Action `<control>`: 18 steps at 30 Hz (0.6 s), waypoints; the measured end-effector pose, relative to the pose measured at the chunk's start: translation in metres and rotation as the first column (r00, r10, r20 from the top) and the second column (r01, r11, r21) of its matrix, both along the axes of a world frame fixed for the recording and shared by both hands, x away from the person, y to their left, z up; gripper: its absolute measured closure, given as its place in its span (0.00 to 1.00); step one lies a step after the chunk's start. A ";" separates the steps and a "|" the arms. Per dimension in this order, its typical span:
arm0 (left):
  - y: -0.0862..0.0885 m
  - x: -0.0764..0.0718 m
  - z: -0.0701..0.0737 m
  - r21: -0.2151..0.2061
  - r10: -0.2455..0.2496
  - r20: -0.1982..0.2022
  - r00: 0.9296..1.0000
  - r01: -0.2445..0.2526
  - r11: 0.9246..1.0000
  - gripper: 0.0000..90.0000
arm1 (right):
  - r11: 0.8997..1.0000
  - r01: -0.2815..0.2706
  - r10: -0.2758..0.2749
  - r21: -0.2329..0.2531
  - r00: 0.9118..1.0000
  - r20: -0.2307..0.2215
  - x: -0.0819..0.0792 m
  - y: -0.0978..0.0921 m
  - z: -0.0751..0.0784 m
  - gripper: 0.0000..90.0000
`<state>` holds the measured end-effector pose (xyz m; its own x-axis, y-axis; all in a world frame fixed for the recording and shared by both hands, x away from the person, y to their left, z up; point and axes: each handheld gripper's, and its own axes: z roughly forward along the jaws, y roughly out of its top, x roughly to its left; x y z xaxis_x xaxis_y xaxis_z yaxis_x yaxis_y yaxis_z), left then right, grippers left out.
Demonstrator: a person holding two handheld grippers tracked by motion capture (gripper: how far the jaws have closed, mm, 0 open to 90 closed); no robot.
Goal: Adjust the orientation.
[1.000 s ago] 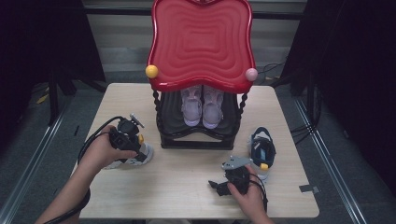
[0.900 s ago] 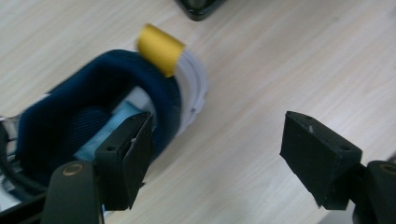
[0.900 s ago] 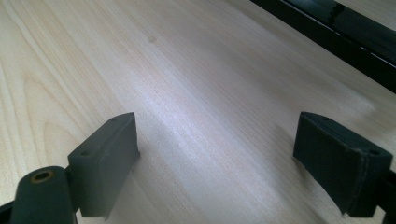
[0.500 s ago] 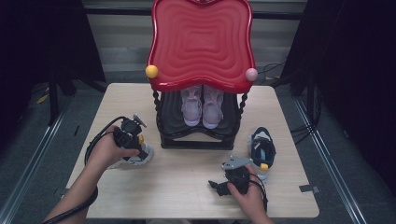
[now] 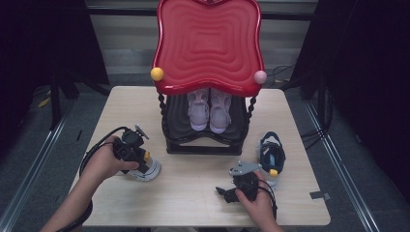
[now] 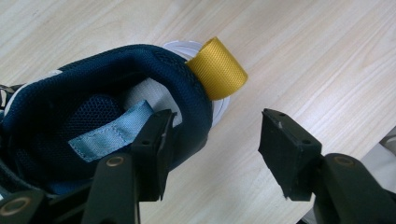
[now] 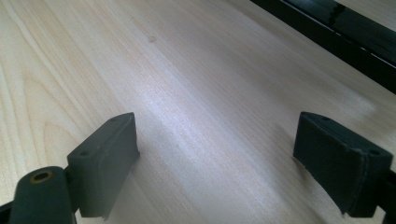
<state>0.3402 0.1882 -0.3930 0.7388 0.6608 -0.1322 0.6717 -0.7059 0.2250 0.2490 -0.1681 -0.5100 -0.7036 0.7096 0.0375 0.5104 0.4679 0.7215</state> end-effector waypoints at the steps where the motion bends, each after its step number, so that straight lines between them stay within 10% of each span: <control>1: -0.001 0.001 0.000 0.000 0.002 -0.001 1.000 -0.002 1.000 0.48 | 1.000 -0.002 0.002 -0.001 1.000 0.002 0.000 0.000 0.000 0.14; 13: -0.014 0.015 -0.005 0.042 0.069 0.019 0.997 -0.070 0.997 0.41 | 1.000 -0.007 0.007 -0.003 1.000 0.007 0.001 0.000 0.000 0.14; 18: -0.008 0.020 -0.003 0.033 0.123 0.006 0.992 -0.123 0.992 0.63 | 1.000 -0.007 0.007 -0.003 1.000 0.007 0.001 0.000 0.000 0.14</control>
